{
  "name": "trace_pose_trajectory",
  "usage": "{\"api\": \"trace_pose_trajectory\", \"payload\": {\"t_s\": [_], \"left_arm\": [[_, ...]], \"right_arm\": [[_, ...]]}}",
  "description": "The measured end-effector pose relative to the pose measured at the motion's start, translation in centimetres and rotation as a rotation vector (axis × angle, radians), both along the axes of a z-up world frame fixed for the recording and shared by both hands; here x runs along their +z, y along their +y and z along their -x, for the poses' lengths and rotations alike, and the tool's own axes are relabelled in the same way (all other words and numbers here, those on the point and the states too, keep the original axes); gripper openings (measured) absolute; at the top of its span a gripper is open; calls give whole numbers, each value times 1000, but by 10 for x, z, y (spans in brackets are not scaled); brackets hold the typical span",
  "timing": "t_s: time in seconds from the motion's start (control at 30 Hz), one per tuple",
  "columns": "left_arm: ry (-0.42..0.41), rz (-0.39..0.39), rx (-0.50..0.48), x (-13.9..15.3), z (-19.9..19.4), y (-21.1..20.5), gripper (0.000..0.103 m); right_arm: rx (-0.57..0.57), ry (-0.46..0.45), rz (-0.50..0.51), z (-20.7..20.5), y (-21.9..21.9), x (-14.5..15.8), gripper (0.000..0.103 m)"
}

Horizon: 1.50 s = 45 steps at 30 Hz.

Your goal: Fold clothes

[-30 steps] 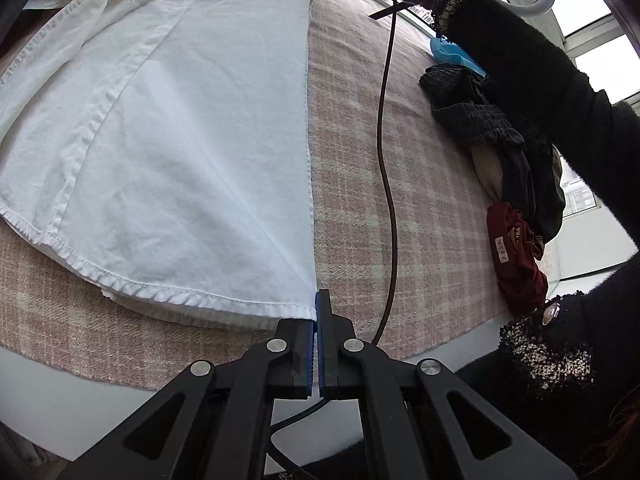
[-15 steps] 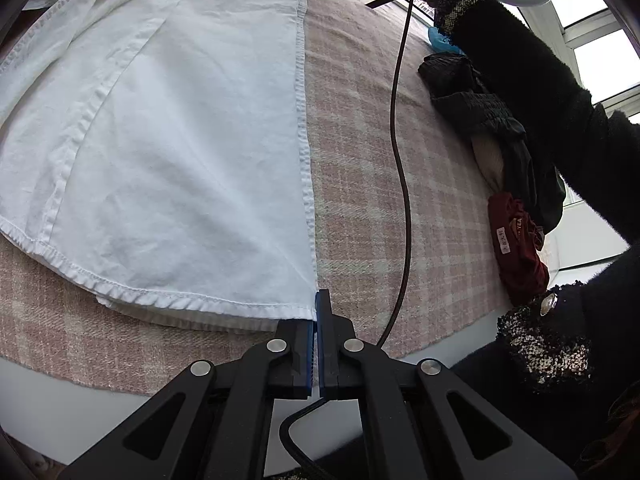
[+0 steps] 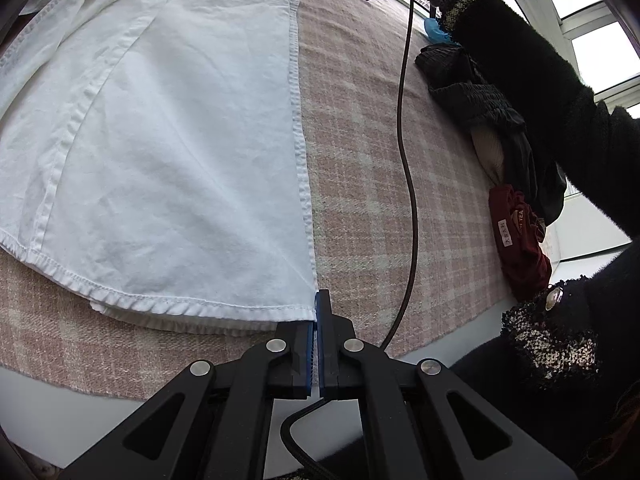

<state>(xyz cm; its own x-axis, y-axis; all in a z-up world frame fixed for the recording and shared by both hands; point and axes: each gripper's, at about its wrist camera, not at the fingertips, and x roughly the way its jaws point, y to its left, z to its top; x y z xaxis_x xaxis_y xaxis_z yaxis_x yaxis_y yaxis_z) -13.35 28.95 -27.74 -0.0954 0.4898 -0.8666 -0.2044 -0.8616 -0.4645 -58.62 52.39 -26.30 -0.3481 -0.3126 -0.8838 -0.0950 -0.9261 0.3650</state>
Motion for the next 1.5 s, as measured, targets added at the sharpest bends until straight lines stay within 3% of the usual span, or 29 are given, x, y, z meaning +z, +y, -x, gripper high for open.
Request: {"api": "trace_pose_trajectory", "payload": {"t_s": [0.07,0.2,0.23,0.27,0.43,0.5,0.6,0.67,0.7,0.83,0.9,1.0,1.03,1.1,1.2,1.3,1.4,1.5], "left_arm": [[-3,2,0,-1,0,1,0],[-7,-2,-1,-1,-1,0,0],[-6,-3,-1,-1,-1,0,0],[-5,-4,-3,0,-1,-1,0],[-7,-11,-8,-3,-2,0,0],[-12,-16,-11,-4,0,-1,0],[-8,-16,-16,-2,0,-2,0],[-3,-25,-14,1,-2,-5,0],[0,-29,-15,3,-4,-6,0],[6,-29,-20,18,-18,-21,0],[16,-18,-14,31,-31,-36,0],[33,21,22,51,-47,-67,1],[46,48,41,57,-49,-81,8],[85,137,78,66,-47,-116,18],[146,297,161,73,-25,-174,19],[177,373,227,66,7,-228,19],[176,444,180,48,30,-254,20],[156,447,87,30,42,-259,24]], "right_arm": [[20,-9,24,15,-10,-19,38],[102,47,-70,27,-37,-28,35],[125,52,-82,29,-42,-28,12],[138,52,-79,30,-45,-27,6],[193,184,-215,28,-59,-4,5],[237,158,-279,34,-71,-15,6],[265,118,-344,42,-78,-29,13],[233,125,-370,36,-73,-21,37],[224,129,-392,30,-71,-15,42],[216,152,-471,1,-65,10,44],[229,164,-454,-21,-62,25,44],[251,151,-334,-58,-56,52,44],[260,142,-305,-69,-56,60,44],[291,120,-240,-86,-67,74,44],[331,92,-142,-101,-89,89,46],[362,75,-144,-109,-119,102,47],[383,62,-163,-107,-153,101,47],[391,25,-147,-100,-182,94,48]]}}
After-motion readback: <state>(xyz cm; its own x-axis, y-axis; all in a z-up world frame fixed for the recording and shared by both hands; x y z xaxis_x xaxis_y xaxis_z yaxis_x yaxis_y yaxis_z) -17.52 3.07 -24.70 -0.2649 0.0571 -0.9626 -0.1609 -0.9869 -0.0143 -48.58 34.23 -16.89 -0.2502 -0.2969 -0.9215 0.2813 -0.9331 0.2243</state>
